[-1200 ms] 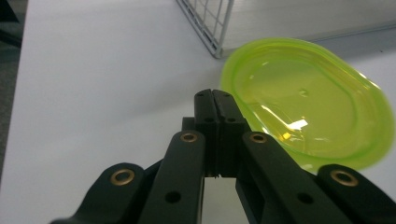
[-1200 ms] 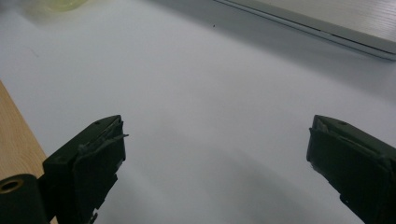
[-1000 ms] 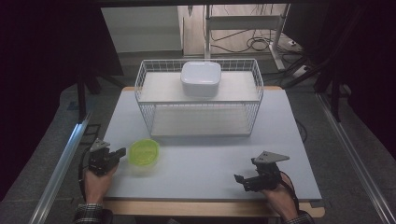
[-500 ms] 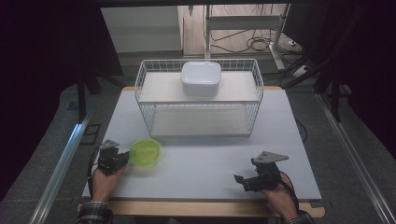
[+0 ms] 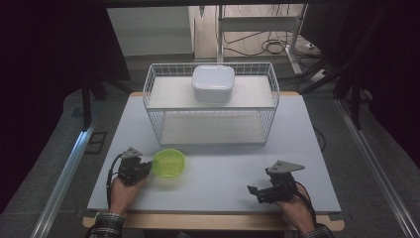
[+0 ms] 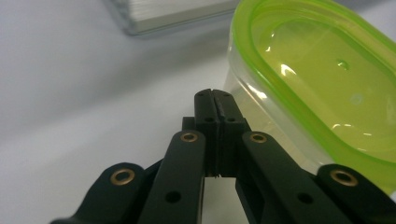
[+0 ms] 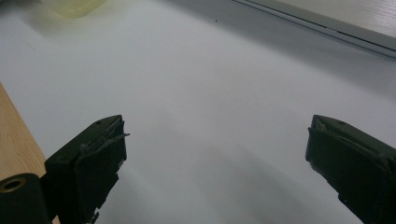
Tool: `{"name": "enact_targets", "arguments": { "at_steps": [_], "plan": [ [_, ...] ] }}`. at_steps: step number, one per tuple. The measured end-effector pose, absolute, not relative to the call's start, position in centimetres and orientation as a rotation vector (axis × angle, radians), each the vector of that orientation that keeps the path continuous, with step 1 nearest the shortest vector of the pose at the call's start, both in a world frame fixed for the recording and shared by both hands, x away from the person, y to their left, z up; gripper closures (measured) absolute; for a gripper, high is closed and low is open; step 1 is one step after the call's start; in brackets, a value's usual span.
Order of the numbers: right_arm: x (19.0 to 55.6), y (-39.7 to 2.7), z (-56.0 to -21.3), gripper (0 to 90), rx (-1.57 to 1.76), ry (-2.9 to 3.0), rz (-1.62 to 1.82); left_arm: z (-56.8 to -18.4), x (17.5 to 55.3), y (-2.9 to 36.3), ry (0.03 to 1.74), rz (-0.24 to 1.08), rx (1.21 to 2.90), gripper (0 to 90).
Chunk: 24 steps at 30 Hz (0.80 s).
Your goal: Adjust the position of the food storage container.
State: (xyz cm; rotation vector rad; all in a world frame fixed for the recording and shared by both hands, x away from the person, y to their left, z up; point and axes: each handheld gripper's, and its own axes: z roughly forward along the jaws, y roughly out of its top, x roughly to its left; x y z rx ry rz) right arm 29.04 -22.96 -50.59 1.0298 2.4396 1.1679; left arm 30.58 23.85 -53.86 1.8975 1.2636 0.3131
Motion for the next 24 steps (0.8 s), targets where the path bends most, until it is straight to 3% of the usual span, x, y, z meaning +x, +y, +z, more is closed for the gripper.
{"name": "enact_targets", "arguments": {
  "at_steps": [24],
  "plan": [
    [29.0,-22.5,-50.8,5.5,1.019,2.457,1.15,-54.0,29.9,17.0,1.068,0.258,2.05,90.0]
  ]
}}
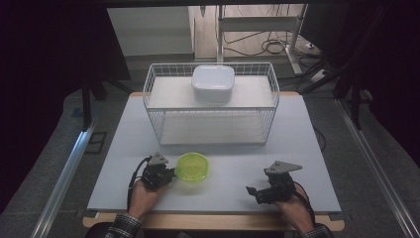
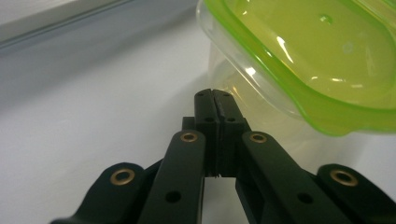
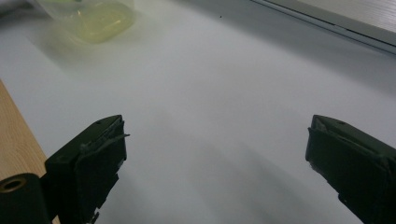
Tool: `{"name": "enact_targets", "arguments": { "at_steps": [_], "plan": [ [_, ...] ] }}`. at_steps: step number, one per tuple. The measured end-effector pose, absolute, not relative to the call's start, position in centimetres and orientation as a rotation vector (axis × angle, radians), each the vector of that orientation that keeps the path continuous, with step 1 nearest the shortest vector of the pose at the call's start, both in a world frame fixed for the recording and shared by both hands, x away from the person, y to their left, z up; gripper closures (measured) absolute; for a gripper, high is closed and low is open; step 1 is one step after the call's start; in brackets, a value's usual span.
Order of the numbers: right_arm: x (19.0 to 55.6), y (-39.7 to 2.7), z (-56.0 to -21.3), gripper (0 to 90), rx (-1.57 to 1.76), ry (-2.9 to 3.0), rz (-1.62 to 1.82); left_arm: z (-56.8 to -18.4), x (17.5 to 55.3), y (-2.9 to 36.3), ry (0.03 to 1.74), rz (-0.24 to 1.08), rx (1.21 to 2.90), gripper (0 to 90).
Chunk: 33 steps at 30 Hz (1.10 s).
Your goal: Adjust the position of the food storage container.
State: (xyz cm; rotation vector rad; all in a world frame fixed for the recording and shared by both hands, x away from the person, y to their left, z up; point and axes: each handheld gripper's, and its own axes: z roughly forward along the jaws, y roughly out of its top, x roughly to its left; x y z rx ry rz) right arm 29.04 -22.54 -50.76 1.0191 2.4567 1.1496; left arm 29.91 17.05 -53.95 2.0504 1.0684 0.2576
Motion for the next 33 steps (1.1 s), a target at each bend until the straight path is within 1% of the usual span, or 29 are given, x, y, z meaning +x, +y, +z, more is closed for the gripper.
{"name": "enact_targets", "arguments": {
  "at_steps": [9,16,20,23,26,28,29,33],
  "plan": [
    [29.0,-22.6,-50.8,5.5,1.018,2.46,1.148,-53.9,28.9,14.5,0.993,0.252,2.103,90.0],
    [29.0,-22.5,-50.8,5.5,1.019,2.466,1.143,-53.9,28.2,12.9,0.945,0.219,2.114,90.0],
    [29.1,-22.5,-50.9,5.5,1.018,2.467,1.144,-53.8,27.9,12.4,0.929,0.252,2.153,89.6],
    [29.1,-22.6,-50.9,5.4,1.017,2.466,1.147,-53.5,27.6,12.7,0.94,0.302,2.159,82.9],
    [29.1,-22.6,-50.9,5.4,1.019,2.463,1.15,-53.0,27.1,13.3,0.958,0.37,2.155,67.6],
    [29.1,-22.6,-50.9,5.4,1.016,2.461,1.154,-52.7,26.8,13.8,0.983,0.389,2.138,57.5],
    [29.1,-22.6,-50.9,5.4,1.015,2.46,1.156,-52.7,26.7,14.0,0.99,0.389,2.132,50.0],
    [29.1,-22.5,-50.9,5.4,1.008,2.46,1.157,-52.2,26.4,15.1,1.012,0.374,2.084,35.5]
  ]
}}
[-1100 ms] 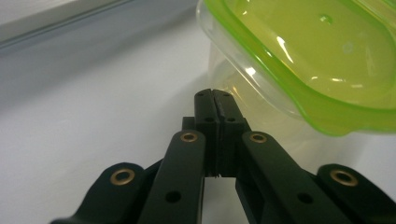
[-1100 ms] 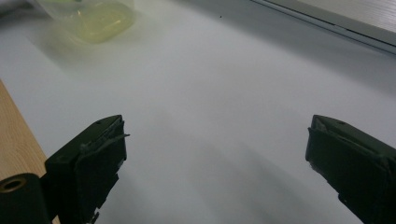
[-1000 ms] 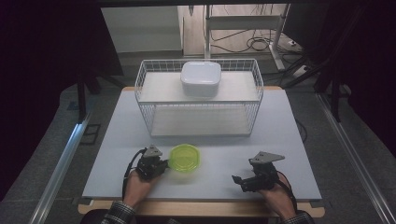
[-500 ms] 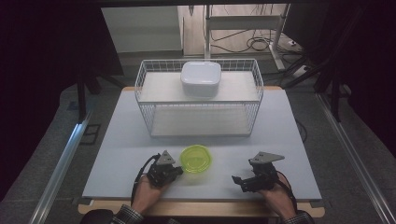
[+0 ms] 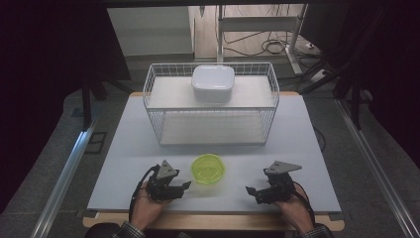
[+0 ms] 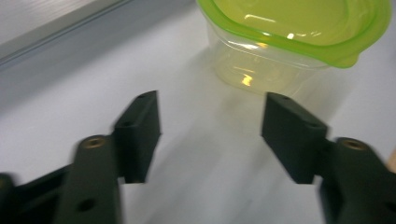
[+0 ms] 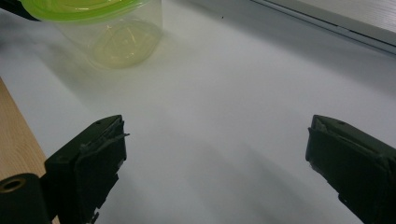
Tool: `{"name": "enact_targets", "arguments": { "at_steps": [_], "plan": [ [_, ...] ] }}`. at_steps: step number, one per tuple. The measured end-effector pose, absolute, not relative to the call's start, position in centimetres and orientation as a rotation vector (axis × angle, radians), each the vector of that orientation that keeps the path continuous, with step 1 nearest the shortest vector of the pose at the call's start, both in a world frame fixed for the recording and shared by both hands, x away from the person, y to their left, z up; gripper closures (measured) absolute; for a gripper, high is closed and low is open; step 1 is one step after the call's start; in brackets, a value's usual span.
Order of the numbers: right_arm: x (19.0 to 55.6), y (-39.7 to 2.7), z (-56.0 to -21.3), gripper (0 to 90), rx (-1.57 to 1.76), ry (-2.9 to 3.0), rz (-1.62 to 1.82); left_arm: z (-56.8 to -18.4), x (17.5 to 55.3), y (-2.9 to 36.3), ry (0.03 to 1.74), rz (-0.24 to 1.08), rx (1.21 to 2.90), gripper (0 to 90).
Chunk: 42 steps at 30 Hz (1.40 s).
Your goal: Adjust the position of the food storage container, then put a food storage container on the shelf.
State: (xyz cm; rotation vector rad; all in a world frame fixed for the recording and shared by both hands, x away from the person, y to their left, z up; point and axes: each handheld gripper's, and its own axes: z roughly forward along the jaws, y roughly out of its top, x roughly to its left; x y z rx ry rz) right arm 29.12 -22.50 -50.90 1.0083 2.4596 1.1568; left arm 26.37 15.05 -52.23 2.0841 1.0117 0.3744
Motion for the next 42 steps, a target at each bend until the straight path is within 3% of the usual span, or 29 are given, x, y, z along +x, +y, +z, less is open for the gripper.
{"name": "enact_targets", "arguments": {
  "at_steps": [5,11,24,42],
  "plan": [
    [29.1,-22.5,-50.9,5.3,1.007,2.459,1.158,-52.0,25.8,16.4,1.049,0.395,2.031,17.1],
    [29.2,-22.5,-51.0,5.1,1.005,2.46,1.155,-52.5,25.2,17.5,1.058,0.408,2.027,8.2],
    [29.4,-22.6,-51.0,1.6,1.03,2.443,1.167,-52.7,25.1,18.1,1.011,0.412,2.0,2.3],
    [31.5,-20.3,-48.9,2.0,1.09,2.476,1.305,-52.9,25.1,17.9,0.983,0.435,2.024,1.9]
  ]
}}
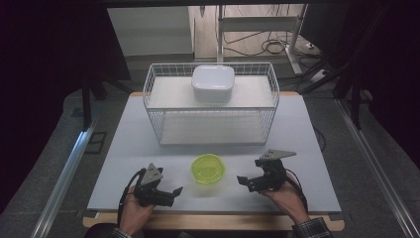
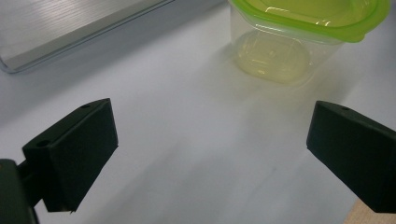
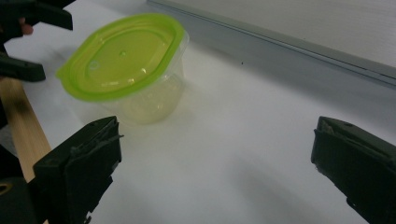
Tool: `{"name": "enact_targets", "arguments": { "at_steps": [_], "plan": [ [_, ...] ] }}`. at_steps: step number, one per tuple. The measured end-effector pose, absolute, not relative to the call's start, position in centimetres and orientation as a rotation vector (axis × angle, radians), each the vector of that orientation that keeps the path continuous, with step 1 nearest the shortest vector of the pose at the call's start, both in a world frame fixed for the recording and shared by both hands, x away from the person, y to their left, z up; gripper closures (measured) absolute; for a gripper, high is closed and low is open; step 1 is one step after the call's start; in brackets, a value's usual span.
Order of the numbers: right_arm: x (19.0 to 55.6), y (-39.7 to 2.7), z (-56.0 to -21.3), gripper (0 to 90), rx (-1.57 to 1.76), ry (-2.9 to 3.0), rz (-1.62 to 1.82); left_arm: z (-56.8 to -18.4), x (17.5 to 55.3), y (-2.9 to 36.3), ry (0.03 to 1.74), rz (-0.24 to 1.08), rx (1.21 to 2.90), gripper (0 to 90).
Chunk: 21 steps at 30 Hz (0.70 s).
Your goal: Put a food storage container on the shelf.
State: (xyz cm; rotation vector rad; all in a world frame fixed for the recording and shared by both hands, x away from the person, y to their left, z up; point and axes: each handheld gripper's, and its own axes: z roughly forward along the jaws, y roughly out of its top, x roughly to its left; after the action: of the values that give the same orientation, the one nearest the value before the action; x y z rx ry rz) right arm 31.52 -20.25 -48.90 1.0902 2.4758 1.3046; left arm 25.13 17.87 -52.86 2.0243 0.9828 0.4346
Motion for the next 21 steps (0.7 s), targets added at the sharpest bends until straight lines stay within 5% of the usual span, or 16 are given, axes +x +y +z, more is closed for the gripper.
{"name": "enact_targets", "arguments": {
  "at_steps": [21],
  "plan": [
    [36.7,-16.1,-48.7,40.5,1.305,2.674,1.402,-53.1,25.2,17.3,0.956,0.452,2.079,2.1]
  ]
}}
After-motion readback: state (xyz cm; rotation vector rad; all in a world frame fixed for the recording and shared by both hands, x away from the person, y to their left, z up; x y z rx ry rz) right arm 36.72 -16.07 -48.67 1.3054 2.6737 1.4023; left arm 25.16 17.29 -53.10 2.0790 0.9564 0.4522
